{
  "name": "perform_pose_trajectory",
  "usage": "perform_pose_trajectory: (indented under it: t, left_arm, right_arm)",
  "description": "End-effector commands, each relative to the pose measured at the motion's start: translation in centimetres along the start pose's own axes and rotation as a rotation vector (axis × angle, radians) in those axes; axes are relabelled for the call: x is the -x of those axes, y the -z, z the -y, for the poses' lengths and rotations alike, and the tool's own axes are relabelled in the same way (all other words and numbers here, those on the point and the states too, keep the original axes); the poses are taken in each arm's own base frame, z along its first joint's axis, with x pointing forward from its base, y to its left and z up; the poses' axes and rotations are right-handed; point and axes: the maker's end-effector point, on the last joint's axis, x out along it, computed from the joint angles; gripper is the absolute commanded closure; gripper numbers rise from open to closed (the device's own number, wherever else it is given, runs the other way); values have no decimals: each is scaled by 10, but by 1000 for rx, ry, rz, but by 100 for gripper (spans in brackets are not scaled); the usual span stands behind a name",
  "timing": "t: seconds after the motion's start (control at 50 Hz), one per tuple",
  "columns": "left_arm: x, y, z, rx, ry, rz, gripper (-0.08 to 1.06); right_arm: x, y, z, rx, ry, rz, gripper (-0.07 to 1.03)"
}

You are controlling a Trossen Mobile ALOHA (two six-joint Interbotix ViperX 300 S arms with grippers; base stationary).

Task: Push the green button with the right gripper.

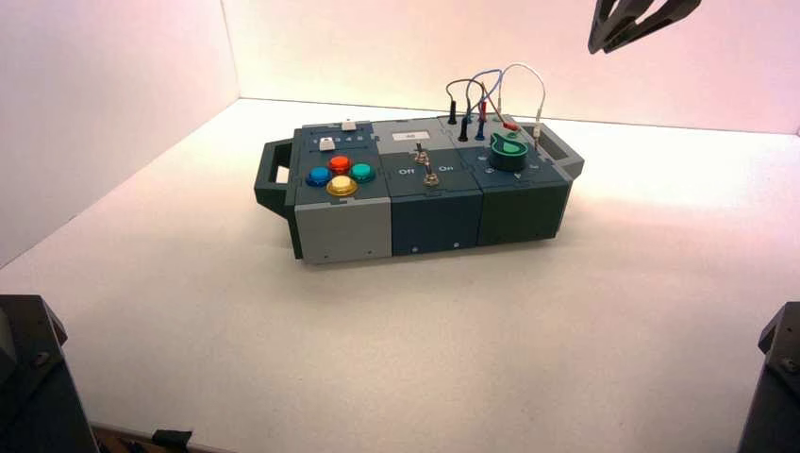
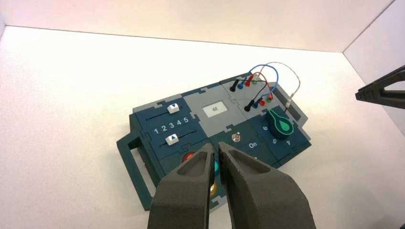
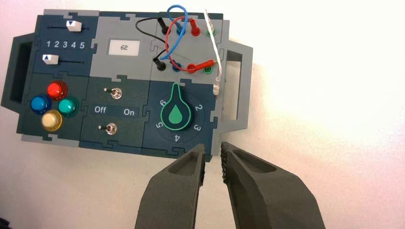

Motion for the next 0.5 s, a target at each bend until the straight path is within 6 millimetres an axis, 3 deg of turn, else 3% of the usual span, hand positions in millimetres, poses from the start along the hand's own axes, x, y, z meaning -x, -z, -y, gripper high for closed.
perform_pose_trajectory:
  t: [0.02, 0.5]
  left_arm:
    - [2, -9, 1, 6, 4, 24, 92]
    - [3, -12, -6, 21, -18, 36, 92]
  right_arm:
    - [5, -7, 0, 2, -1, 29, 76]
    - [10, -12, -3, 10, -8, 47, 76]
